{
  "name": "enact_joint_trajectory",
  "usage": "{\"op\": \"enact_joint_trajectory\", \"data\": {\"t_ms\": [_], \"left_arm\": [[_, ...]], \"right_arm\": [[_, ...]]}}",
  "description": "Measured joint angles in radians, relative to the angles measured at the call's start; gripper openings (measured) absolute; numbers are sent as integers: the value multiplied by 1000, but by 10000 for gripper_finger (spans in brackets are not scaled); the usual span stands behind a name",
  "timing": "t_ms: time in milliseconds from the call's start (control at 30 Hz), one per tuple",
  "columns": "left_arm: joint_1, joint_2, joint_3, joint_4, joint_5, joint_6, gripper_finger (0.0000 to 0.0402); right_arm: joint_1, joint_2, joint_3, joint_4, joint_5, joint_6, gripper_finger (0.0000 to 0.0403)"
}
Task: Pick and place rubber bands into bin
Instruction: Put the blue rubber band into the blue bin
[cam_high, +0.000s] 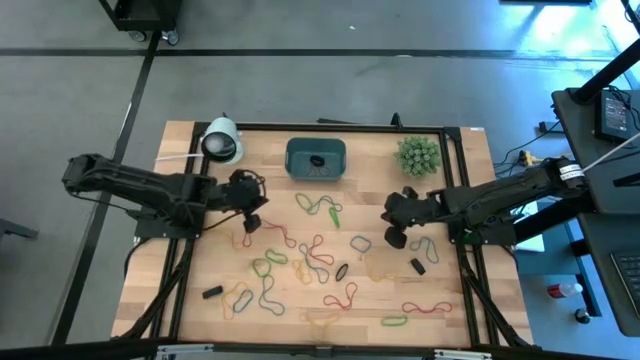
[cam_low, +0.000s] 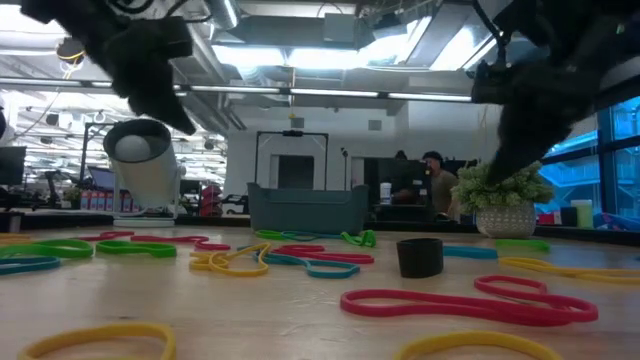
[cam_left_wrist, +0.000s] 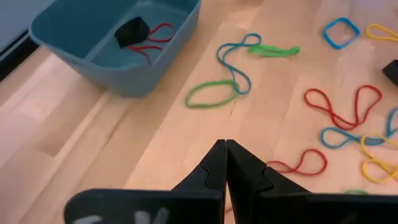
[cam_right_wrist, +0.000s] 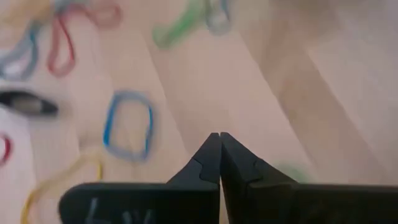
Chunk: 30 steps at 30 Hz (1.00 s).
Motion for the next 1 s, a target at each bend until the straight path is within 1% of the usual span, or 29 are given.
{"op": "enact_joint_trajectory", "data": {"t_ms": [67,167,267,367,467,633,833,1000], "left_arm": [[-23,-23,-32,17,-12,-12,2],[-48,-41,-71,31,-17,-39,2],[-68,-41,-93,41,-47,-73,1],[-84,-41,-114,52,-64,-78,2],[-91,-41,-126,79,-66,-78,2],[-90,-41,-127,92,-84,-54,2],[-90,-41,-127,94,-89,-37,1],[-90,-40,-127,133,-88,-4,2]], "right_arm": [[28,0,64,-170,-2,75,2],[69,0,134,-397,-49,190,2],[110,0,152,-544,-114,283,2],[145,0,129,-614,-176,353,8],[170,0,98,-646,-210,407,21],[181,0,31,-642,-251,487,49],[181,3,-78,-507,-264,525,86],[181,6,-145,-473,-265,554,100]]}}
